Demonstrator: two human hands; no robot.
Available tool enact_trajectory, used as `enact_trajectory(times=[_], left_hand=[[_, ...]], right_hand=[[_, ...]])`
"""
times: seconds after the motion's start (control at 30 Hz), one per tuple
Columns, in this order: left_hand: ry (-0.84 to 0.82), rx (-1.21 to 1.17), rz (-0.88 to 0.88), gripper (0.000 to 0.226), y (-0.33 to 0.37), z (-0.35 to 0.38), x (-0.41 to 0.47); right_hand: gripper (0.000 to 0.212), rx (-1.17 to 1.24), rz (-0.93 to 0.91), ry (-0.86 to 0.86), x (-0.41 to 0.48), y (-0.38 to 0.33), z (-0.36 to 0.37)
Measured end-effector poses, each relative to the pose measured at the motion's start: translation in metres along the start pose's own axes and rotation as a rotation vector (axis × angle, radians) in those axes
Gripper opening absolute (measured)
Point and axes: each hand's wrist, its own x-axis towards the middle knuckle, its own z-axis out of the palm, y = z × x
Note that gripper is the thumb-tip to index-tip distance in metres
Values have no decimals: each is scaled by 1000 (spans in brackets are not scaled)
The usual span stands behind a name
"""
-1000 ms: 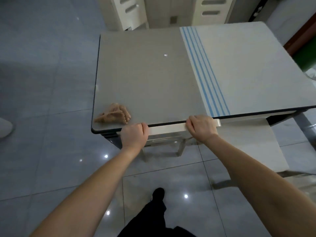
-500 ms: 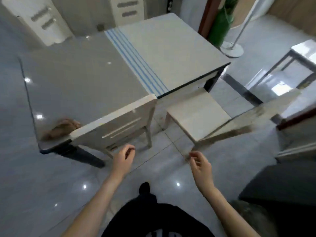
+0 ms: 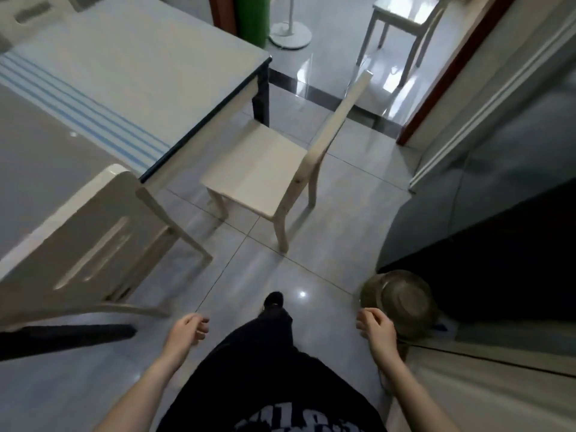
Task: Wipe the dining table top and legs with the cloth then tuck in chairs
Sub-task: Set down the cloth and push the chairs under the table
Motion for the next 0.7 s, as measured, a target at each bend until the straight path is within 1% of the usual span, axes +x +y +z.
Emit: enact_trajectory(times=[0.1, 0.23, 0.37, 0.43, 0.47, 0.6, 0.7], left_hand=[[-7, 15, -20, 24, 15, 11, 13], [0, 10, -53, 25, 49, 39, 45], [-13, -48, -89, 20, 102, 75, 94], [-26, -55, -96, 18, 136, 92, 112], [-26, -55, -80, 18, 153, 99, 119], [-9, -102, 33, 24, 219, 118, 138], [2, -136, 111, 26, 262, 128, 144]], right_hand=[[18, 13, -26, 17, 38, -18, -5], [17, -23, 4, 9, 95, -39, -11], [15, -114, -19, 50, 145, -76, -26], [16, -165, -17, 76, 168, -105, -38], [16, -169, -17, 80, 180, -121, -42], [16, -51, -40, 74, 233, -190, -44], [20, -36, -133, 21, 267, -246, -36]])
